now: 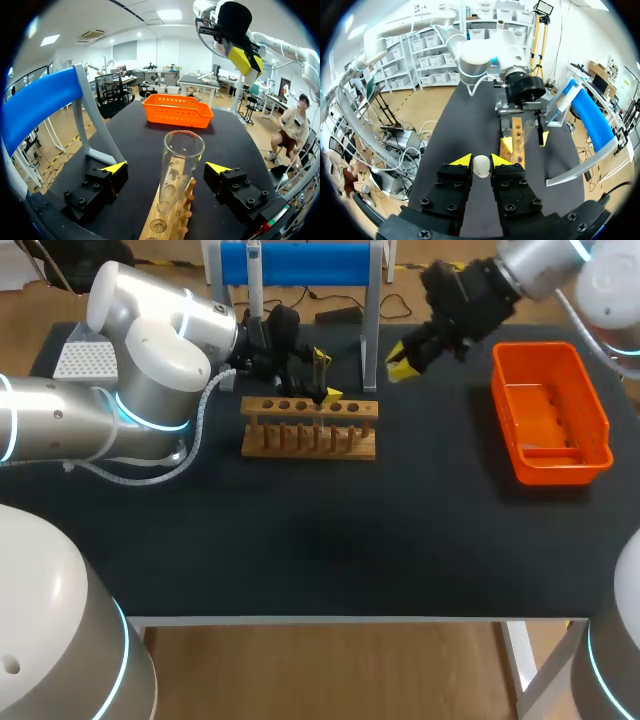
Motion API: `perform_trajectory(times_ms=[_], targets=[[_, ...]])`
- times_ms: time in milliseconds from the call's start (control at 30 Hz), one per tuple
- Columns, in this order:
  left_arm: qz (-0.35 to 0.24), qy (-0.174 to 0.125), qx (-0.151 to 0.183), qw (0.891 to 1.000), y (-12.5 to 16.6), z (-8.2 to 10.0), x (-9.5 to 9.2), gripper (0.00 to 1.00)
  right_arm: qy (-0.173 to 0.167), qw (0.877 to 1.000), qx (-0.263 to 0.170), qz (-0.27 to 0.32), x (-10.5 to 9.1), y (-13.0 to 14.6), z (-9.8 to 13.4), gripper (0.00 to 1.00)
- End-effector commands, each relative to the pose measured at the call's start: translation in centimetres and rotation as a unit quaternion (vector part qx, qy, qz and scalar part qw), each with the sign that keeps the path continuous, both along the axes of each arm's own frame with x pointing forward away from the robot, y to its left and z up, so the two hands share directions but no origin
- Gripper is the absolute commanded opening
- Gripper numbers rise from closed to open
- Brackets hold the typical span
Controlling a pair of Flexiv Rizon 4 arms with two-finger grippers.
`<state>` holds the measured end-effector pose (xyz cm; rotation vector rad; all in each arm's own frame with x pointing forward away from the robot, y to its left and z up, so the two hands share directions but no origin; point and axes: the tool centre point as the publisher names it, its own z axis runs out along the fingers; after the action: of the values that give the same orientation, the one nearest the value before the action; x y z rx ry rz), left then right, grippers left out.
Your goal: Invert the test tube, pick up the pipette, mount the tip to pipette, aspirate from beaker and dispense into the tube, eject the tip, return the pipette, and cap with the stopper.
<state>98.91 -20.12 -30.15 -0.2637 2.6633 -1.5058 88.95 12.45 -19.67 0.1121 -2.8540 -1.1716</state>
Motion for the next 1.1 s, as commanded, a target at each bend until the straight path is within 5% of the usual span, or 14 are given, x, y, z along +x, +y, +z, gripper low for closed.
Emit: perform_trajectory(times_ms=[33,367,1100], targets=[[0.001,-0.001,0.000,1.000,0.0,0.0,-0.1,1.00,0.010,1.000,-0.014,0.006,2.8,2.5,-0.1,0.00],[0.001,-0.001,0.000,1.000,0.0,0.0,-0.1,1.00,0.003,1.000,-0.027,0.007,4.9,4.9,-0.3,0.00],[0.001,-0.001,0.000,1.000,0.0,0.0,-0.1,1.00,-0.004,0.999,-0.036,0.013,6.3,8.1,-1.1,0.00]])
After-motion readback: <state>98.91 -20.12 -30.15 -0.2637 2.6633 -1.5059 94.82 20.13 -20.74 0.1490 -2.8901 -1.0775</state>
